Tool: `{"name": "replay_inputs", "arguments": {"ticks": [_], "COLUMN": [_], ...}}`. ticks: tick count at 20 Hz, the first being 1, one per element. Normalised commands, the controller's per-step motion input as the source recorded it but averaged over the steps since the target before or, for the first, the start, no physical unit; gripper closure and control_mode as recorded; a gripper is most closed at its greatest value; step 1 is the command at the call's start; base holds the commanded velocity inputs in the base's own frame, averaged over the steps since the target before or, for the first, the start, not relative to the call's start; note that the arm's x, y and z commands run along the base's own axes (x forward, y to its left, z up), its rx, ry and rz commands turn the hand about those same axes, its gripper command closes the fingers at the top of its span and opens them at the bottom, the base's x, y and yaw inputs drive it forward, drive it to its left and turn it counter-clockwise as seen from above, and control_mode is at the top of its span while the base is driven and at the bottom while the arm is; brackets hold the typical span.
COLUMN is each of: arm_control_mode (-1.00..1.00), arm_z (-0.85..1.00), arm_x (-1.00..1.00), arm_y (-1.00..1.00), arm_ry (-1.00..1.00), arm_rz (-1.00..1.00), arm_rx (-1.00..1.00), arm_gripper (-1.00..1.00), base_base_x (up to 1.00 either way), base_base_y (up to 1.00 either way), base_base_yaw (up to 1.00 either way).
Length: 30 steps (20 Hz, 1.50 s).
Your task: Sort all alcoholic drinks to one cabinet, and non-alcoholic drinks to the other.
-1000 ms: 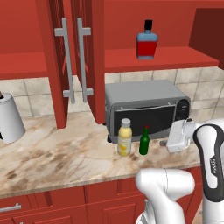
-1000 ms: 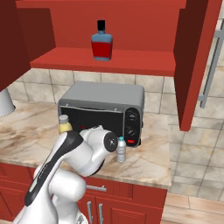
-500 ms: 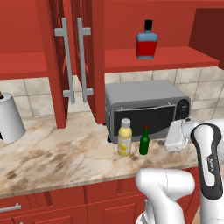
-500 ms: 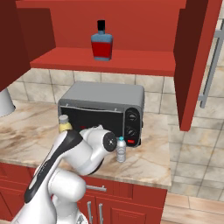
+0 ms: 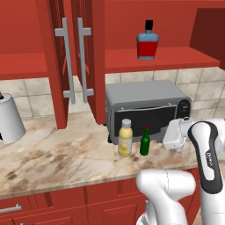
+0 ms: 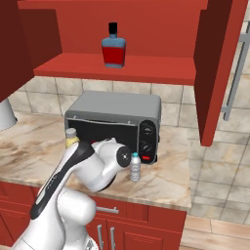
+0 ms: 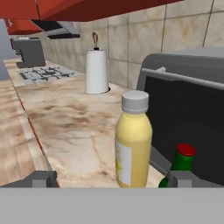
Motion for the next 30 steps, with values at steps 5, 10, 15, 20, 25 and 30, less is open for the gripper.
{"name": "replay_inputs", "arguments": {"ticks": [5, 10, 15, 20, 25, 30], "arm_control_mode": [-1.0, -1.0, -1.0, -1.0, -1.0, -1.0], "arm_z": [-0.06, -0.11, -0.03, 0.0, 0.0, 0.0], "arm_x": [0.03, 0.04, 0.13, 0.03, 0.0, 0.02], "arm_y": [0.0, 0.0, 0.0, -0.13, -0.17, -0.13], "arm_ry": [0.0, 0.0, 0.0, 0.0, 0.0, 0.01], "arm_rz": [0.0, 0.0, 0.0, 0.0, 0.0, 0.0], "arm_rx": [0.01, 0.01, 0.02, 0.05, 0.05, 0.02], "arm_gripper": [-1.0, -1.0, -1.0, -1.0, -1.0, -1.0], "base_base_x": [0.0, 0.0, 0.0, 0.0, 0.0, 0.0], "base_base_y": [0.0, 0.0, 0.0, 0.0, 0.0, 0.0], "base_base_yaw": [0.0, 0.0, 0.0, 0.0, 0.0, 0.0]}}
